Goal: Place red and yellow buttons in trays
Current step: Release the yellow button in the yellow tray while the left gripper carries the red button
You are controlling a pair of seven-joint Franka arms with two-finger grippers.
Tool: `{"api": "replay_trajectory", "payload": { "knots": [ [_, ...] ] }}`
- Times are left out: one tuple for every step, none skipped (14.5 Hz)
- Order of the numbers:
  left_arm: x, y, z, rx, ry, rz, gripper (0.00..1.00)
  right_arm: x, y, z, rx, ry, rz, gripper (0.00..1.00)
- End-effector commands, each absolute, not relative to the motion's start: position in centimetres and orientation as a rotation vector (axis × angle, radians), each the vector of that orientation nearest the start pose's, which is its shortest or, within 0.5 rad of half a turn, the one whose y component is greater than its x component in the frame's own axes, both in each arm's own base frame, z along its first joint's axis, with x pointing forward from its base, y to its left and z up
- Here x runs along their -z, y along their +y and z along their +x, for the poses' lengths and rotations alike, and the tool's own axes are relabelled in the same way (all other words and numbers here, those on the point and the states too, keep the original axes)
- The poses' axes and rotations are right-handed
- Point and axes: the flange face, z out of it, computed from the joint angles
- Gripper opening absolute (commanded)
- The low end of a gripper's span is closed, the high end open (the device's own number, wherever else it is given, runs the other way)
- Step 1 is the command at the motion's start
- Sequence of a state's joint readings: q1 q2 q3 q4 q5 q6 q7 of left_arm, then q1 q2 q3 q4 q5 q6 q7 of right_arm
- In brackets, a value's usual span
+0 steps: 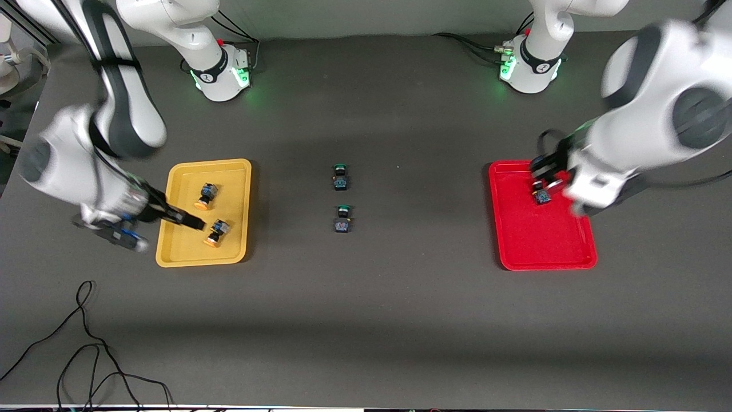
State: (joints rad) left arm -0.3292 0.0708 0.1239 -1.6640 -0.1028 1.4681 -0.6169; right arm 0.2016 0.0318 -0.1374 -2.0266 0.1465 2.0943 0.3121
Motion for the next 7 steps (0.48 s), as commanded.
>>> {"api": "replay_trajectory", "payload": {
  "knots": [
    [-49.8, -10.0, 51.4, -0.409, -0.539, -3.044, 0.12, -51.9, 4.6, 52.3, 0.155, 0.294, -3.042, 1.0],
    [-47.7, -9.5, 51.8, -0.389, -0.521, -3.058, 0.12, -54.2, 4.7, 51.1, 0.186, 0.194, -3.045, 1.0],
    [-45.1, -8.7, 52.2, -0.373, -0.518, -3.066, 0.12, -56.2, 4.5, 49.9, 0.218, 0.116, -3.042, 1.0],
    [-42.2, -8.2, 52.9, -0.365, -0.521, -3.065, 0.12, -57.2, 4.2, 49.0, 0.215, 0.075, -3.042, 1.0],
    [-39.3, -7.6, 53.7, -0.376, -0.532, -3.054, 0.12, -57.8, 4.2, 48.3, 0.196, 0.06, -3.044, 1.0],
    [-35.9, -6.8, 54.7, -0.405, -0.563, -3.034, 0.13, -58.2, 4.3, 47.8, 0.187, 0.049, -3.046, 1.0],
    [-32.8, -6.7, 55.5, -0.402, -0.569, -3.024, 0.13, -58.2, 4.4, 47.7, 0.18, 0.024, -3.053, 1.0]
  ]
}}
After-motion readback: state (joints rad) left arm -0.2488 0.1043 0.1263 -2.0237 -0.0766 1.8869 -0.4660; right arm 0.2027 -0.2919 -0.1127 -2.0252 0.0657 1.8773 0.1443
